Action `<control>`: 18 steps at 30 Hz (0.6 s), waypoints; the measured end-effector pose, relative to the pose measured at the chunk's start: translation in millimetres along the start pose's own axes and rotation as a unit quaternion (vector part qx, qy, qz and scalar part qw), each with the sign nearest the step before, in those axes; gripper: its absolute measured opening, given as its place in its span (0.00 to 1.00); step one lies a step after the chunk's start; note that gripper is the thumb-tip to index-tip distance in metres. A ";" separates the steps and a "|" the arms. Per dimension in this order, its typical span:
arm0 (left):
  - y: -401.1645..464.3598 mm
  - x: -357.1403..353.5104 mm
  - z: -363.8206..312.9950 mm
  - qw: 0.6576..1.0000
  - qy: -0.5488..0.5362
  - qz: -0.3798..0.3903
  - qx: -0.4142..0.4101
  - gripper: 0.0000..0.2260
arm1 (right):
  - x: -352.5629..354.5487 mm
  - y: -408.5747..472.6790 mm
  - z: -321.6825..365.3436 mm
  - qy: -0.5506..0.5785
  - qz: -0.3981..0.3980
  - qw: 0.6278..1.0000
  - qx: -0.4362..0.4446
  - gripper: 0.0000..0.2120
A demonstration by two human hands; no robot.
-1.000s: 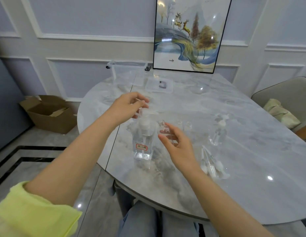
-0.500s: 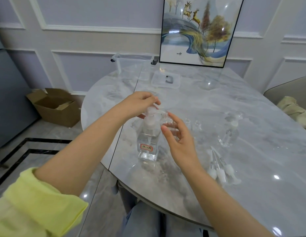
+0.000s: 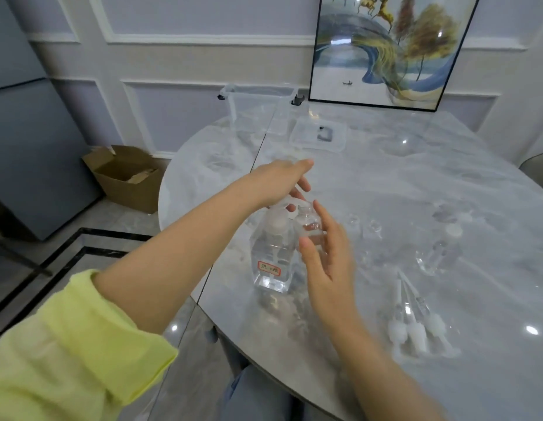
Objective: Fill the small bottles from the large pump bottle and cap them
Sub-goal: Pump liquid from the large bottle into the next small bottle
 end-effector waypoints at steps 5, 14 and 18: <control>5.3 -4.7 2.4 0.998 0.045 0.035 0.019 0.25 | 2.3 0.6 -8.5 -0.012 0.017 0.999 0.028 0.27; 18.3 -9.7 -16.8 0.996 0.088 0.027 0.014 0.27 | 10.5 6.3 -13.6 0.011 0.016 0.998 0.063 0.25; 17.9 -6.6 -16.8 0.999 0.040 -0.020 -0.002 0.26 | 13.9 6.5 -9.5 -0.019 0.015 0.997 0.076 0.24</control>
Point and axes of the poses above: each hand's wrist, its own y-axis towards the middle knuckle, its own x-axis out of the back of the hand, z = x × y, the point moved 9 cm from there along y, towards the middle knuckle, and after that the axes turned 6 degrees about x, right-handed, at the moved point
